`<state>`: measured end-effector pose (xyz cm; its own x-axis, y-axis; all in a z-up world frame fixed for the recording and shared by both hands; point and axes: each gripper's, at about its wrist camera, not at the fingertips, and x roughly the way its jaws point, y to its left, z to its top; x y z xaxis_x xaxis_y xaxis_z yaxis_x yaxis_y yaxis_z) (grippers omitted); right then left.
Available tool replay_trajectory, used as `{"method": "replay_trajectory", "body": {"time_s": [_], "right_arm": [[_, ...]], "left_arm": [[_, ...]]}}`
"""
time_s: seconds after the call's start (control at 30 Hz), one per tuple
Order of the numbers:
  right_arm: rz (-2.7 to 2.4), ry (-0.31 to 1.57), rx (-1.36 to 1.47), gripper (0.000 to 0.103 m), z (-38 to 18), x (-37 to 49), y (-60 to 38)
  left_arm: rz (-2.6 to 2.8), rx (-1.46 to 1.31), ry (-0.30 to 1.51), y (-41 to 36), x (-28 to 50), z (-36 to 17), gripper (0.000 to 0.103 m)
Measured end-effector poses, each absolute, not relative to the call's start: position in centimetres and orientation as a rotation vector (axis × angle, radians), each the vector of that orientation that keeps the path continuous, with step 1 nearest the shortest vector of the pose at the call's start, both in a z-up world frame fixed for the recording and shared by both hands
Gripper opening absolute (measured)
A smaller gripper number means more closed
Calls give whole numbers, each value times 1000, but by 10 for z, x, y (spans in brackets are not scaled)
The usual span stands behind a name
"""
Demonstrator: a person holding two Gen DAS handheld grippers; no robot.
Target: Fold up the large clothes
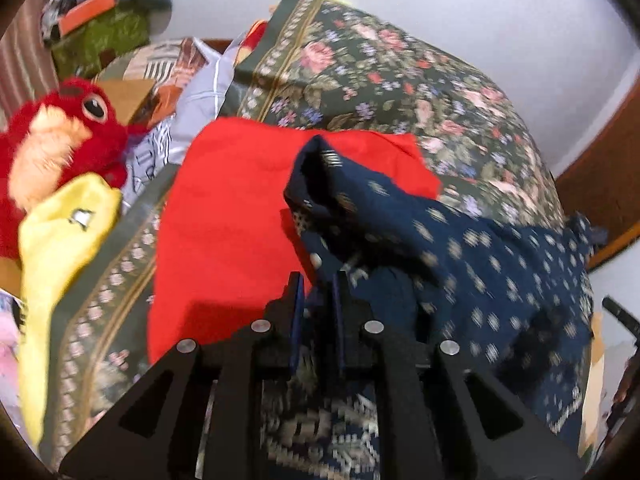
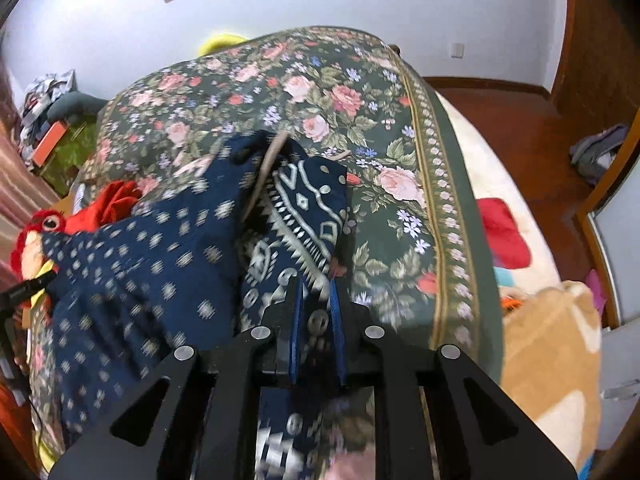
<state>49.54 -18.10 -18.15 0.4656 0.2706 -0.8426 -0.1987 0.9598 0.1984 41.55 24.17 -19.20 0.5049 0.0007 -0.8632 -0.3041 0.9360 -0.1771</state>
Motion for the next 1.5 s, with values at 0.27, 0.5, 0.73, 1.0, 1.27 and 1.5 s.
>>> {"method": "replay_trajectory", "body": {"time_s": [0.27, 0.5, 0.73, 1.0, 1.27, 1.5], "right_arm": [[337, 958, -8, 27, -127, 438, -173], [381, 907, 9, 61, -97, 387, -170], [401, 920, -32, 94, -97, 340, -169], [459, 1068, 25, 94, -138, 306, -170], [466, 1230, 113, 94, -188, 279, -171], [404, 1270, 160, 94, -206, 262, -202]], "left_arm": [[116, -232, 969, 209, 362, -133, 12], [71, -163, 953, 185, 318, -111, 28], [36, -142, 994, 167, 263, -123, 56], [26, -229, 1079, 170, 207, -169, 66], [58, -377, 1225, 184, 169, -232, 66], [70, -440, 1239, 187, 144, -251, 66]]}}
